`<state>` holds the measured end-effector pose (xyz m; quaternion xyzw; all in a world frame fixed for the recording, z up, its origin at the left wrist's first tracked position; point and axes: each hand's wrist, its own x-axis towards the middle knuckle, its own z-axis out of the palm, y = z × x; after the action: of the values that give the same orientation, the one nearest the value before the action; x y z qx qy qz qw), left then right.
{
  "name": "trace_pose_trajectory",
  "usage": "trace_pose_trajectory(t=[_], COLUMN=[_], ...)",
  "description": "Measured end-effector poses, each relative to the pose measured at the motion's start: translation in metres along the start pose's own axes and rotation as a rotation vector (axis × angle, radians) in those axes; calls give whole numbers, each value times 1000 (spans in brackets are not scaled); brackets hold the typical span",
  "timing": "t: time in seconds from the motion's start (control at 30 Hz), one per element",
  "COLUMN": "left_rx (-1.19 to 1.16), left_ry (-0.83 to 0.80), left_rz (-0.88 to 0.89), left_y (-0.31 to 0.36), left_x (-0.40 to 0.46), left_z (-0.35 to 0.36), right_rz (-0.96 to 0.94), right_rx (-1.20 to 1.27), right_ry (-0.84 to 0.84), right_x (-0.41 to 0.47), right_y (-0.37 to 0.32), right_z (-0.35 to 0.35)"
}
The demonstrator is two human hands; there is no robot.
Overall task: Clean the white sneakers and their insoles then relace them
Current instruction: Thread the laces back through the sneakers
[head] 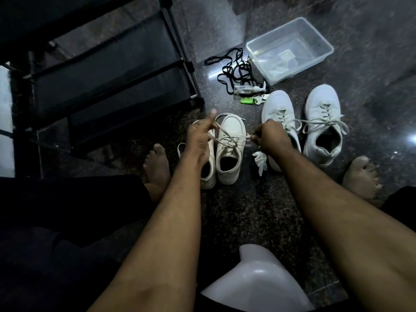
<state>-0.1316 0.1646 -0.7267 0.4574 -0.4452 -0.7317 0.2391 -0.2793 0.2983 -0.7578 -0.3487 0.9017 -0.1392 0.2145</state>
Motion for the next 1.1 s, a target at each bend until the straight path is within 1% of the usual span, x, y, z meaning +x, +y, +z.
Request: trace_pose_trajectory(t=[0.03,0.07,0.1,0.13,0.2,0.23,0.27,0.33,0.4,0.43,0.47,0.5,0.57,0.63,0.7,0.73,0.77,0.83,0.9,0.97,1.03,1.1], left_rx=[-134,-252,-322,-349,-306,-250,-145,198,512,627,719,810,972,1033,1026,999,931,708,522,412,397,402], left_ry=[25,58,100,144,225,235,260,263,181,149,130,114,89,85,108,111,110,84,51,40,37,54], left_rz=[-67,-99,-98,-90,-77,-94,-96,-82,-5,44,82,83,17,-45,-56,-60,-67,-98,-132,-184,-171,-138], left_y=[2,4,4,5,4,3,0,-6,-11,-16,-20,-25,-33,-37,-40,-40,-42,-46,-50,-55,-63,-68], left_x=[1,3,7,8,16,18,23,26,18,16,15,15,15,11,10,11,13,20,23,23,25,27], left_z=[-1,-2,-3,-5,-8,-10,-12,-10,-1,1,3,4,5,6,8,10,12,15,18,23,25,27], right_rz=[-24,-42,-54,-61,-49,-23,8,50,107,148,192,248,353,416,460,503,533,629,677,691,694,690], right_rx=[-123,-236,-320,-374,-408,-390,-351,-237,-83,-16,36,83,168,258,390,490,605,998,1232,1253,1280,1171], right_ry=[46,93,134,169,175,153,126,111,94,71,46,11,-88,-202,-273,-270,-255,-235,-307,-316,-261,-209], right_x=[-3,-5,-6,-6,-6,-6,-5,-5,-7,-7,-7,-8,-10,-12,-13,-12,-11,-6,0,-1,1,4], right_y=[-1,-2,-4,-5,-9,-10,-12,-13,-14,-16,-17,-19,-24,-28,-30,-30,-31,-32,-32,-35,-33,-27], right_z=[1,2,3,3,1,0,0,4,7,10,13,17,24,32,39,42,44,47,48,44,49,63])
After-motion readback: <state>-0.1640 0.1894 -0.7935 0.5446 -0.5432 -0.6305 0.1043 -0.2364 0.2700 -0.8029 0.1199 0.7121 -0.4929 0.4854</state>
